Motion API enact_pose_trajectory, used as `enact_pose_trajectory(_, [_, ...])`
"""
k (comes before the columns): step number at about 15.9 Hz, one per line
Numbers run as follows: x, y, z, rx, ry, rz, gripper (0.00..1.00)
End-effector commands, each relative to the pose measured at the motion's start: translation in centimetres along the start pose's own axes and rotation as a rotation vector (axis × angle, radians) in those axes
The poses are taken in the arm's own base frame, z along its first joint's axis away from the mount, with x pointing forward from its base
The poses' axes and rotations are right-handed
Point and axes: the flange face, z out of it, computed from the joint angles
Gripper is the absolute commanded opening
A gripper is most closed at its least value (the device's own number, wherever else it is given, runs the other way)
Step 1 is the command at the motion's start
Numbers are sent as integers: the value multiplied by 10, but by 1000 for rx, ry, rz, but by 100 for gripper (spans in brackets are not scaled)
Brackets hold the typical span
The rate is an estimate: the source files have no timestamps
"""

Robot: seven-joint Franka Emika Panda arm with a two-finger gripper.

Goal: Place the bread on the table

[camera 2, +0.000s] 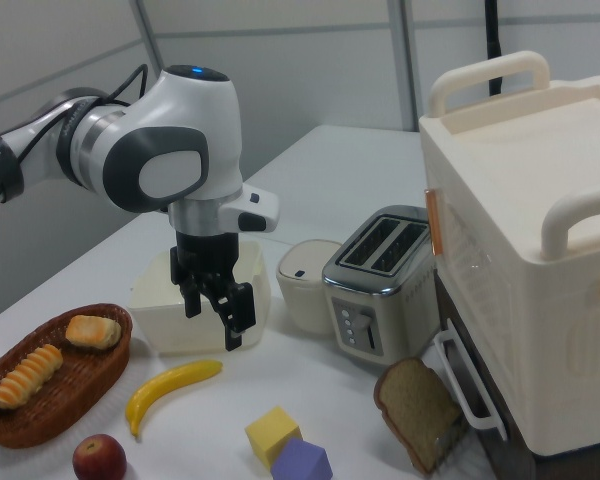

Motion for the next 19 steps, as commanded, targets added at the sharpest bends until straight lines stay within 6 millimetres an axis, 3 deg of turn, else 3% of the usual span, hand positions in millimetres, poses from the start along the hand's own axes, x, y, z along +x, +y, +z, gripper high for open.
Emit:
enact_pose_trajectory(1, [-9,-3,1,10,-36,-2,100])
enact_pose_trajectory(12, [-14,-15,10,-2,-68,-24,100])
enact_pose_trajectory(15, [-12,-56,22,-9,-79,-109,100])
enact_pose_trajectory(19, [-35,-175,53,-41,-116,-292,100])
